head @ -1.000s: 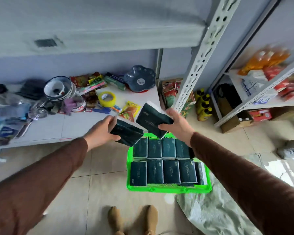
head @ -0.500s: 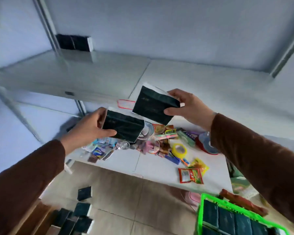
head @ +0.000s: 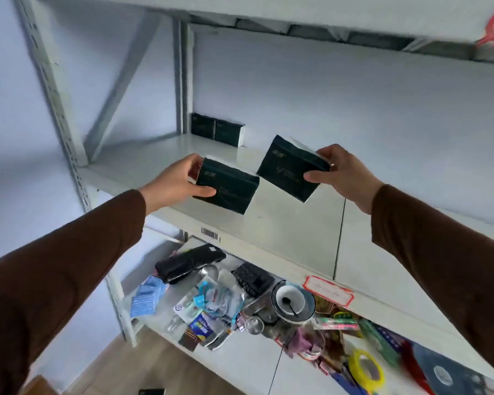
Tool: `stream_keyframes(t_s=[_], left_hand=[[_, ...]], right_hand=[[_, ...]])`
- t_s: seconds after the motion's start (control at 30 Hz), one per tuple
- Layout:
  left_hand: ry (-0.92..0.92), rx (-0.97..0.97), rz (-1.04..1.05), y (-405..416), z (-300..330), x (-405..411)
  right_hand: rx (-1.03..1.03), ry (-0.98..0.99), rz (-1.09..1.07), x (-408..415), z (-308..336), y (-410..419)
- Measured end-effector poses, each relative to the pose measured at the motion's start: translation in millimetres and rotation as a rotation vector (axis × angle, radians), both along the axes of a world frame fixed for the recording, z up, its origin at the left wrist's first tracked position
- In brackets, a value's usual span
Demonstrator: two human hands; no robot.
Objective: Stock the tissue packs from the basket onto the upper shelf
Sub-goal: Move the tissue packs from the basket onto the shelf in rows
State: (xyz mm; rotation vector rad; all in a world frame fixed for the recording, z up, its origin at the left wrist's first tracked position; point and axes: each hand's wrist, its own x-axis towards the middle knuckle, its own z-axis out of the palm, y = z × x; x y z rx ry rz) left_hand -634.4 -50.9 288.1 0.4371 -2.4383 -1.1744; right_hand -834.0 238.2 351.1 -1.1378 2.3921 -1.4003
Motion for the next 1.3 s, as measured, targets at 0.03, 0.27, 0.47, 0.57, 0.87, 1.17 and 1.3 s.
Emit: stream_keyframes(t_s=[0.03,0.27,0.47,0.57,0.87,1.17,1.3], left_hand=[[0.0,-0.001,0.009,-18.1,0.1,-9.4],[0.033,0.037,0.098,-137.4,-4.2,-68.9],[0.04,0.031,0.124,-257.5,-11.7,-127.7],[0.027,0.006,0.1,-313.3,-15.4,-158.5],[-0.018,-0.022,0.054,-428.1,-44.9,-250.3],[-0.065,-0.151,0.063,-470.5,-62.4,-292.0],[-0.067,-0.172,0.048,-459.8,-58.8,-299.1]], right_hand=[[0.01,0.006,-0.001,-12.1,0.8,-18.2],[0.099,0.05,0.038,-79.6,-2.7,-146.7],[0.152,0.127,0.0,-120.9,-14.7,-248.1],[0.188,0.18,-0.032,-138.8,-19.2,-292.7],[0.306,0.287,-0.177,-177.5,-38.7,-389.3],[0.392,0.357,-0.28,-191.4,-32.3,-437.2],[0.454,0.382,-0.325,-198.3,-36.8,-446.1]])
